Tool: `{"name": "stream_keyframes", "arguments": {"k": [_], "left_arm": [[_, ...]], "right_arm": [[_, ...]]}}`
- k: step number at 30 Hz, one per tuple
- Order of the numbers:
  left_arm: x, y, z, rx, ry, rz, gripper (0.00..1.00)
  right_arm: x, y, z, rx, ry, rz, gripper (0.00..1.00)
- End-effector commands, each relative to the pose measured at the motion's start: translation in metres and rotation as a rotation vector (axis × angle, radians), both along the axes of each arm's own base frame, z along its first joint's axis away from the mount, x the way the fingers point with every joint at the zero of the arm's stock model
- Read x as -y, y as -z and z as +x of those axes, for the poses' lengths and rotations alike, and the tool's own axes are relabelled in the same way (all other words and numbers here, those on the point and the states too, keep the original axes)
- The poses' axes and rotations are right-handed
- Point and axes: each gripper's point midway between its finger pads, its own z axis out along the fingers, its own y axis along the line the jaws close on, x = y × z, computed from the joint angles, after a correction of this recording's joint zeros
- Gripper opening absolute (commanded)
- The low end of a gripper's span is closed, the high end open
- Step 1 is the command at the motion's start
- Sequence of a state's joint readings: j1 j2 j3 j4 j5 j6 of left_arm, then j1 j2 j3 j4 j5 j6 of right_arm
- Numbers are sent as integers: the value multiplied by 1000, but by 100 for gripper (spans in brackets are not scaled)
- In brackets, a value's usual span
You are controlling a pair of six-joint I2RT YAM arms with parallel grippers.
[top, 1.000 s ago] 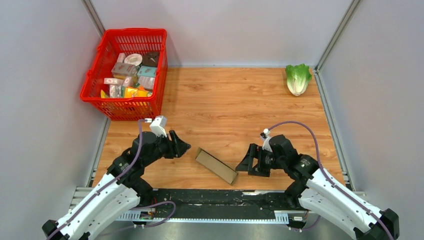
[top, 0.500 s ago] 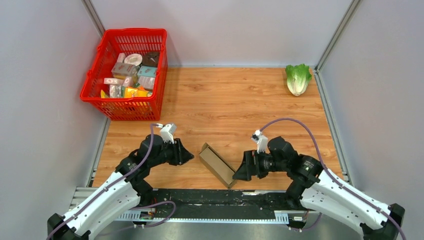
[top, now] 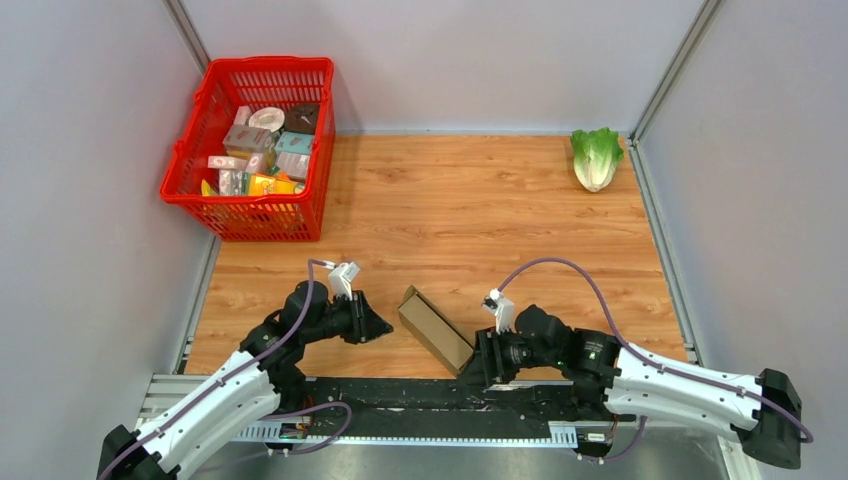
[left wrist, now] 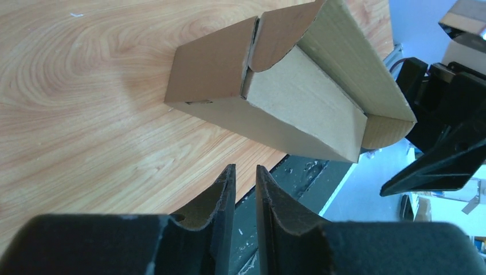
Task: Fold the paper box
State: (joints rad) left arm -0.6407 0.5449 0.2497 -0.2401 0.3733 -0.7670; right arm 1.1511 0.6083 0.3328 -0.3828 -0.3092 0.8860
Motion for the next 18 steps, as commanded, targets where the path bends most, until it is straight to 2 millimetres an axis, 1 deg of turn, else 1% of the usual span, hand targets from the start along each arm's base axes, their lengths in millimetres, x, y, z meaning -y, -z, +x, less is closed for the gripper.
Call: {"name": "stream_keyframes", "arguments": {"k": [1,2,3,4,5,7,9,10,11,12,13,14,15,16,18], "left_arm": [[5,-9,2,16,-4,-48,27],[4,-9,2,19,-6,-51,27],[4,-8,1,17,-8,-50,27],[3,-7,0,12,-9,-48,27],[3,-10,-1,20,-6,-55,27],[1,-9,-3,16,-10,-54,27],[0,-14,-4,31,-14,-67,27],[-2,-13,-5,25,-16,-60,27],[-4,-15,-5,37,-24,-64,27],[-5,-15,-6,34,-29,-59,27],[-6,-15,-6,37,-30,-58,27],[-7,-16,-5,45,-41,-55,27],[-10,-16,-5,44,-45,-44,27],[-10,-17,-5,46,-48,-40,27],[-13,-18,-3,57,-57,-30,29]], "right_arm": [[-32,-34,53,116,237,151,59],[-33,-33,59,130,265,148,58],[-31,-27,67,152,294,127,58],[-27,-21,82,188,361,96,57],[-26,-19,87,210,376,88,57],[-16,-13,106,267,450,57,57],[-12,-10,117,307,466,61,58],[-14,-16,122,326,464,95,59],[-12,-14,129,339,469,79,60],[-5,-13,143,352,504,58,61],[-4,-17,150,378,488,41,62],[-1,-13,157,374,493,17,62],[7,-13,172,381,530,9,63],[2,-26,177,407,492,41,64],[5,-21,194,411,493,-5,66]]}}
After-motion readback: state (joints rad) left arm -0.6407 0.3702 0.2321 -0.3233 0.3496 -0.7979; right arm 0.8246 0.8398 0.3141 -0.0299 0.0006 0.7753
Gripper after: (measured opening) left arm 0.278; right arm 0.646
